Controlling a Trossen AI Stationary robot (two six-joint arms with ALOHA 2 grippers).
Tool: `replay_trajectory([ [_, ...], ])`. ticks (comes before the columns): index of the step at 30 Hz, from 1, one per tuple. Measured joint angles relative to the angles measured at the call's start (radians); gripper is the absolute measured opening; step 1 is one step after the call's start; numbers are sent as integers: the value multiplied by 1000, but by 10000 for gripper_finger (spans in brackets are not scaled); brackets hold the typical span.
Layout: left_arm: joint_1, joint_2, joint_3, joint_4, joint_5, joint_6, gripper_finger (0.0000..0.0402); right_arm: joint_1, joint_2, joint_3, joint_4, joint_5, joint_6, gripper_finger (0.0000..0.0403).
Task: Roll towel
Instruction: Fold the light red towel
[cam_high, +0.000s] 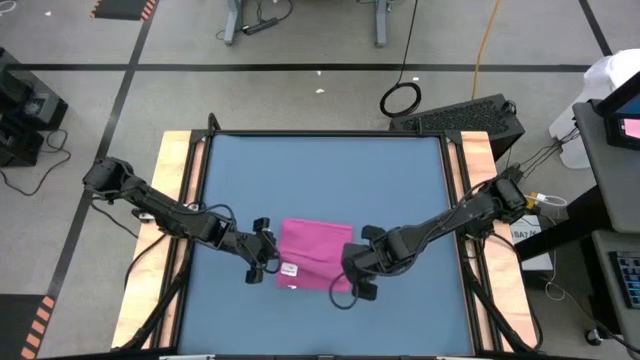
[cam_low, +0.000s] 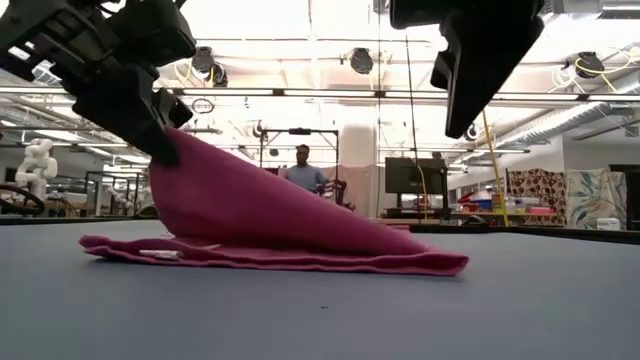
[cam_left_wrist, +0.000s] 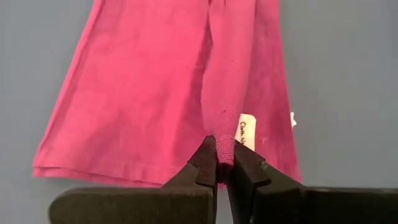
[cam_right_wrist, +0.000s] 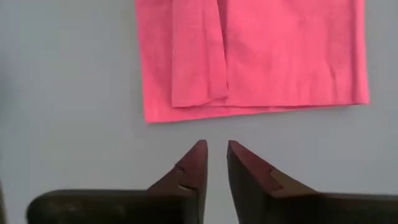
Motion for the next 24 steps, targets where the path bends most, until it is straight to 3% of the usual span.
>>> replay_trajectory([
  [8, 0, 0, -23, 31, 0, -4, 18, 1, 0, 0, 25, 3, -14, 87],
  [11, 1, 0, -23, 46, 0, -4, 18, 4, 0, -12, 114, 13, -30, 92],
  [15, 0, 0, -23, 62, -1, -4, 18, 17, 0, -82, 236, 21, -22, 101],
  [20, 0, 0, -23, 64, -1, -4, 18, 21, 0, -189, 315, 120, 20, 130],
  [24, 0, 0, -23, 99, 16, -4, 18, 15, 0, -284, 490, 140, 6, 160],
])
